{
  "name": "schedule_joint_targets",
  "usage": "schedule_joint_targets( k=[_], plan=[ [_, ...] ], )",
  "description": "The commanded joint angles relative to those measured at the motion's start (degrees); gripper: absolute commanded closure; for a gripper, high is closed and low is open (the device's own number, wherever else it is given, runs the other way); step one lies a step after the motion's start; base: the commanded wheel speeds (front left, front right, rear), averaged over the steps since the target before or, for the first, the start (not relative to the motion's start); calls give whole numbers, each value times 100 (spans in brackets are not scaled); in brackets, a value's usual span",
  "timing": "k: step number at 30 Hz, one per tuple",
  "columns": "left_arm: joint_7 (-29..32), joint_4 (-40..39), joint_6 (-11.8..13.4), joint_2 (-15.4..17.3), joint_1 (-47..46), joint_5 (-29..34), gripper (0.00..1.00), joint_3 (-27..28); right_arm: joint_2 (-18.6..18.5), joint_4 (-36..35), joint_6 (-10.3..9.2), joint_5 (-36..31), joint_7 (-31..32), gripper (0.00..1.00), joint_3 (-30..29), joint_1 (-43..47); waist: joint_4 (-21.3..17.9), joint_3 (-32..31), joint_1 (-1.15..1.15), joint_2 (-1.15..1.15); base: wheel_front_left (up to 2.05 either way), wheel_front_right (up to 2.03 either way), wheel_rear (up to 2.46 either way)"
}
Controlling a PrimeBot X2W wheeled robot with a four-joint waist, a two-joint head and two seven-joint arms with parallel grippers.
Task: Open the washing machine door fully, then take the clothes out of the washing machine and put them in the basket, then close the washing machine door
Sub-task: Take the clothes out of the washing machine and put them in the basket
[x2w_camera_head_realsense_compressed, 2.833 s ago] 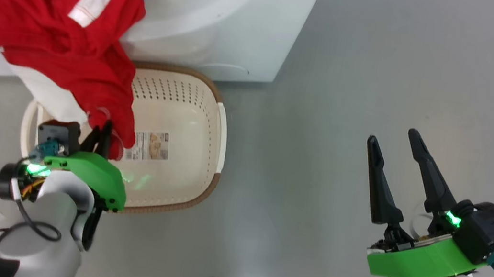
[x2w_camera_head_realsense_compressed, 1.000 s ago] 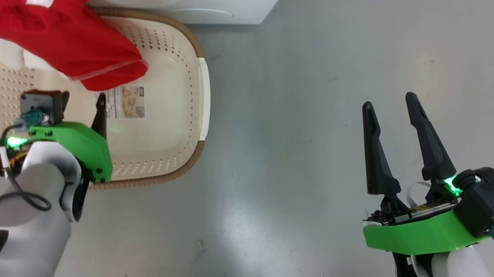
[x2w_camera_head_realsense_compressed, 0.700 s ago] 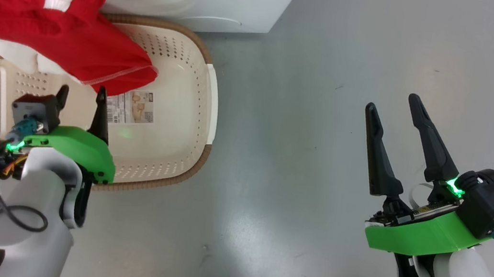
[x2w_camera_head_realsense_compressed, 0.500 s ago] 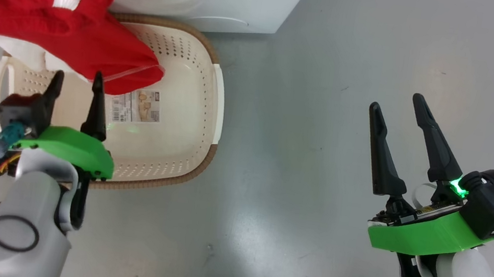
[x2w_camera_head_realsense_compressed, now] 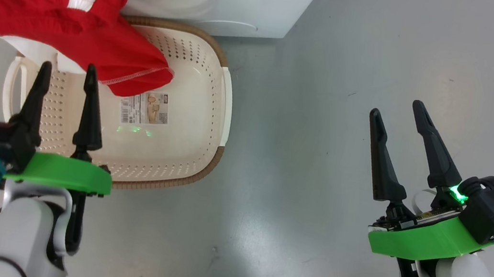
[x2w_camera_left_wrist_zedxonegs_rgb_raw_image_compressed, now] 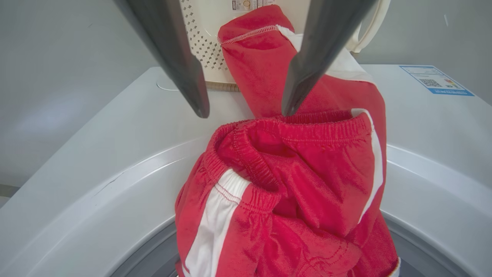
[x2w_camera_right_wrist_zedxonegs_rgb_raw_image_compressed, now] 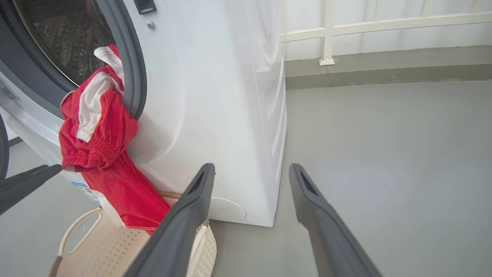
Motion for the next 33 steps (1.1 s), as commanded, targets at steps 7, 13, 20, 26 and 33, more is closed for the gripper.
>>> schedule_joint_targets(
  k=[7, 13, 20, 26, 33],
  plan=[
    [41, -1076, 246, 127, 558, 102, 0, 209, 7, -161, 34, -19, -36, 0, 86, 186, 27, -3, 0, 0, 0, 0, 0],
    [369, -2022, 479, 118, 904, 219, 0, 146, 7, -167, 34, -6, -36, 0, 70, 175, 56, 18, 0, 0, 0, 0, 0],
    [613, -2638, 645, 131, 1155, 239, 0, 174, 7, -156, 34, 13, -36, 0, 87, 118, 43, 47, 0, 0, 0, 0, 0],
    [677, -2865, 718, 149, 1229, 228, 0, 210, 7, -149, 34, 10, -36, 0, 72, 108, 36, 57, 0, 0, 0, 0, 0],
    [689, -2883, 746, 195, 1217, 200, 0, 253, 7, -156, 34, 16, -36, 0, 82, 95, 43, 67, 0, 0, 0, 0, 0]
  ],
)
